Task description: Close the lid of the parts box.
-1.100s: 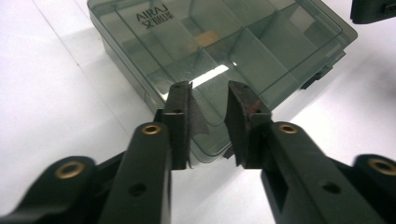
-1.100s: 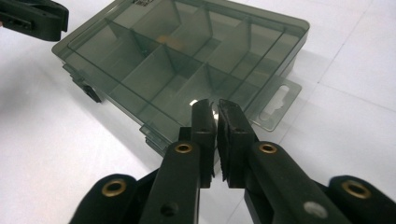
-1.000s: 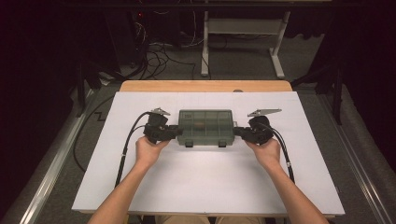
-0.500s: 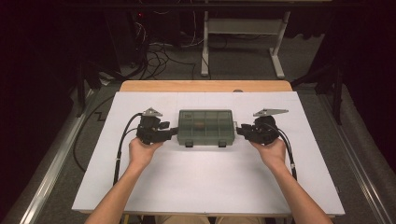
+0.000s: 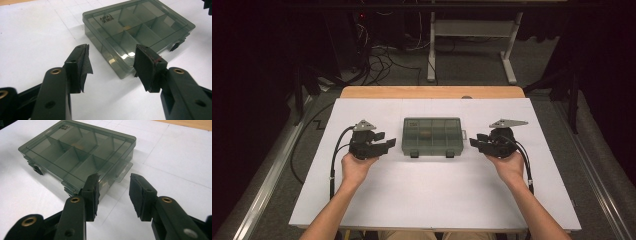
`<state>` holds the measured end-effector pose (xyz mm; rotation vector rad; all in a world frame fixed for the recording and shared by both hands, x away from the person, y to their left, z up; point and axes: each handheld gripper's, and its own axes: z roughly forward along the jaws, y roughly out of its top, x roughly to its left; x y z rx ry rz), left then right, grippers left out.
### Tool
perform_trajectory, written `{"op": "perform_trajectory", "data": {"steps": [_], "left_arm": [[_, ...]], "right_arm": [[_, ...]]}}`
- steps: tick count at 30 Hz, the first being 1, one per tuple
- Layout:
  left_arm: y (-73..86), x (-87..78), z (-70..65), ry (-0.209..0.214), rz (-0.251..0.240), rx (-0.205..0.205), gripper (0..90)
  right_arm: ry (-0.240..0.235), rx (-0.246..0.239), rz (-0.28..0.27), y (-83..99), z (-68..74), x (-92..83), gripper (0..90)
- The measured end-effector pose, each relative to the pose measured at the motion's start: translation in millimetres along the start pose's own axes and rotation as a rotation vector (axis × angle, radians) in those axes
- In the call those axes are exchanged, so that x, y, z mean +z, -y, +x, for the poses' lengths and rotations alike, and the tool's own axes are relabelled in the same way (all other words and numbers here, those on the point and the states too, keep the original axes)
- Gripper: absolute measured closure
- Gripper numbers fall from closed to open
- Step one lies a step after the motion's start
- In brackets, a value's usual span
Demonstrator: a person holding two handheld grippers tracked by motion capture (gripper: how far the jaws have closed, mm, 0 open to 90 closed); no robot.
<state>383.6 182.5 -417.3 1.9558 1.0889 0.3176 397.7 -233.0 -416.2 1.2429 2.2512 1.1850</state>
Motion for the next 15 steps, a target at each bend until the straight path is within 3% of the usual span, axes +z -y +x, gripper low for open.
{"op": "perform_trajectory", "data": {"steps": [15], "left_arm": [[10.5,-8.7,2.7,-0.009,-0.013,-0.011,44.8]], "right_arm": [[0.010,0.009,-0.011,12.0,-6.2,-10.8,58.3]]}}
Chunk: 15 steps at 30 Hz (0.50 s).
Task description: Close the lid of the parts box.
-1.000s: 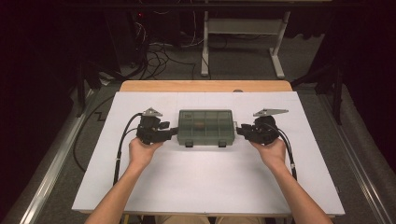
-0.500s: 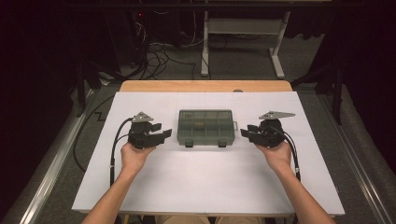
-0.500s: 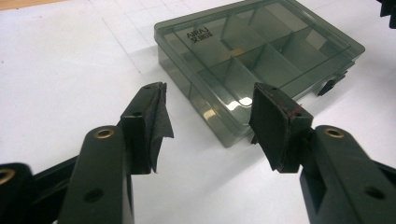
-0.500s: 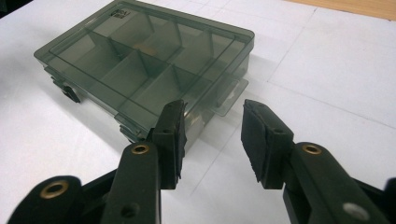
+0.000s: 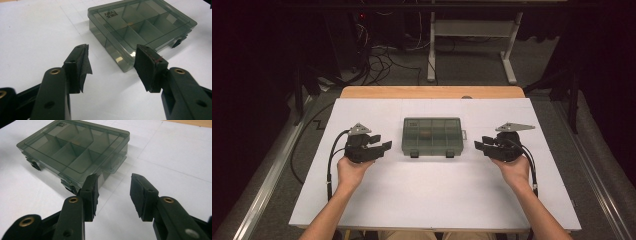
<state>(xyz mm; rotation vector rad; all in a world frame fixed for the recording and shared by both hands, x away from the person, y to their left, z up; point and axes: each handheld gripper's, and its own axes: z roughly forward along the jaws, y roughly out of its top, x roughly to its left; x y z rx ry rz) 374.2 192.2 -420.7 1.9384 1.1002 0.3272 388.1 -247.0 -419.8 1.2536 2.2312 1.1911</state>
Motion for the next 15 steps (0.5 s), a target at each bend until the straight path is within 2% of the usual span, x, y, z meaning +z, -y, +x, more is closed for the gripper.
{"op": "perform_trajectory", "data": {"steps": [15], "left_arm": [[10.7,-8.9,1.7,-0.007,-0.016,-0.013,43.8]], "right_arm": [[0.009,0.011,-0.002,12.7,-5.7,-9.3,56.6]]}}
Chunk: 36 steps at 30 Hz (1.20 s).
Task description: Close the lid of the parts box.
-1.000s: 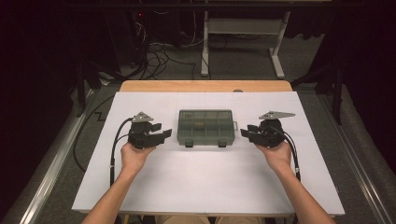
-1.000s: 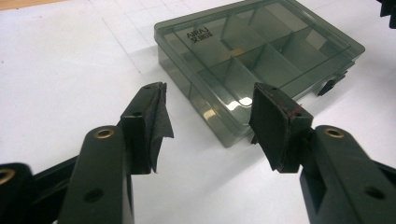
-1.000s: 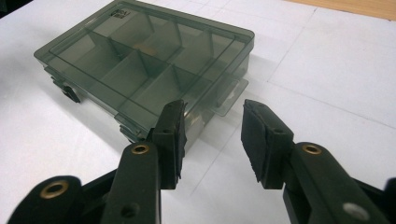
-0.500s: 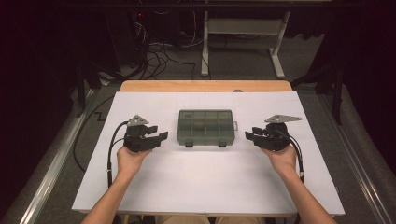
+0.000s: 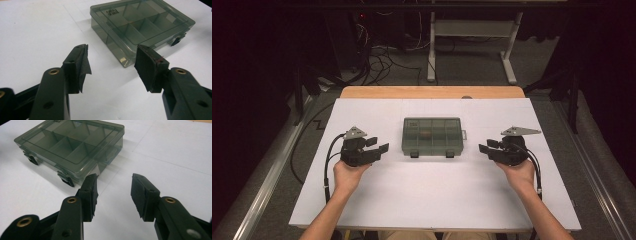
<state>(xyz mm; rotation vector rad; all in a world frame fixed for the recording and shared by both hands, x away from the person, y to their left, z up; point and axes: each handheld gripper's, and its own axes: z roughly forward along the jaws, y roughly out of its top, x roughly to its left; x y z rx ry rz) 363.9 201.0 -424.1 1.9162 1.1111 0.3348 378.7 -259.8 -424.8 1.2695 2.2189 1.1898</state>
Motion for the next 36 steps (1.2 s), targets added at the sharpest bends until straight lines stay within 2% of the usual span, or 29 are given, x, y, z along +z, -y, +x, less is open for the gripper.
{"op": "perform_trajectory", "data": {"steps": [9,36], "left_arm": [[9.1,-5.8,1.9,-0.010,-0.005,-0.009,43.2],[28.2,-20.8,7.0,-0.028,-0.035,-0.047,42.0]], "right_arm": [[0.010,0.008,-0.006,9.4,-6.5,-7.0,55.6],[0.020,0.017,-0.026,30.0,-12.4,-24.0,54.0]]}}
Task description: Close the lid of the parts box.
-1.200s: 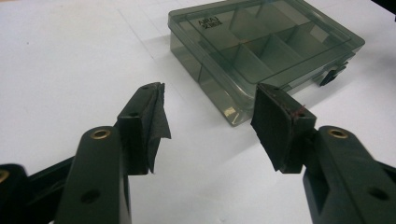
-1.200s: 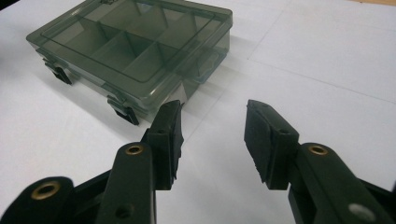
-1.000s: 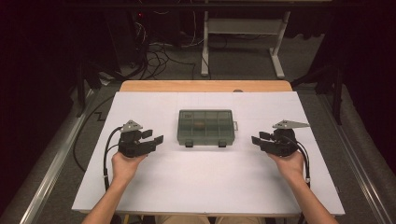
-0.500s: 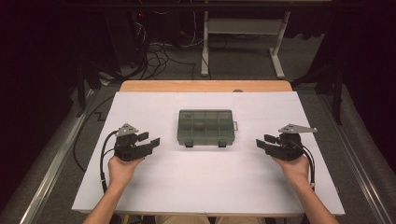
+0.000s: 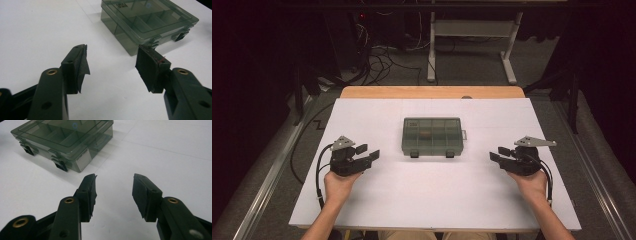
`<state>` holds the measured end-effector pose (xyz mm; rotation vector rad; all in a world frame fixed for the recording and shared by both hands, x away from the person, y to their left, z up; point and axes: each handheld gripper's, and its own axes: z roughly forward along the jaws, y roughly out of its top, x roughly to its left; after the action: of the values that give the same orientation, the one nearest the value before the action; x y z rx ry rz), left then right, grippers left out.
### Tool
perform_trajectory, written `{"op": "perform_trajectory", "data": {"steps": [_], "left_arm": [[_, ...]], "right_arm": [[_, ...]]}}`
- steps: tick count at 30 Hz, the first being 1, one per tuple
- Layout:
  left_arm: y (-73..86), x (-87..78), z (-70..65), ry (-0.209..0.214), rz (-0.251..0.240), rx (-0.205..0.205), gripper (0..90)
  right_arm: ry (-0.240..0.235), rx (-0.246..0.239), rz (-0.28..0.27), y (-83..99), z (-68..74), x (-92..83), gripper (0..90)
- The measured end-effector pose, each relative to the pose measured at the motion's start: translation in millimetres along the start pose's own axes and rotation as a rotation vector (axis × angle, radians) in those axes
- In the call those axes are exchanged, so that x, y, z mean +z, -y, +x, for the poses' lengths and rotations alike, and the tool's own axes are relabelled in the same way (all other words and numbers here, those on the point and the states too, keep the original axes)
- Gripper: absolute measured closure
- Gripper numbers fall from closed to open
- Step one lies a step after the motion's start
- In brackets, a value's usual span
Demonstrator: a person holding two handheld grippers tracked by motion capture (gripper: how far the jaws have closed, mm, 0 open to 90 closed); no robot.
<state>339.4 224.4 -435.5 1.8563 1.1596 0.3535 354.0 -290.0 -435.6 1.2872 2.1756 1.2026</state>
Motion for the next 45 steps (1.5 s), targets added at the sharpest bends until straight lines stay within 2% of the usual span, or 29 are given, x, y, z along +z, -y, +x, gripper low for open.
{"op": "perform_trajectory", "data": {"steps": [22,25,45], "left_arm": [[13.2,-13.7,4.0,-0.026,-0.032,-0.008,39.8],[16.0,-16.3,4.6,-0.029,-0.042,-0.019,39.6],[31.1,-27.9,7.6,-0.048,-0.061,-0.023,37.3]], "right_arm": [[0.008,0.015,-0.019,12.4,-4.0,-13.0,52.9],[0.010,0.014,-0.026,14.5,-5.0,-15.1,52.6],[0.022,0.038,-0.052,34.8,-9.7,-28.8,48.9]]}}
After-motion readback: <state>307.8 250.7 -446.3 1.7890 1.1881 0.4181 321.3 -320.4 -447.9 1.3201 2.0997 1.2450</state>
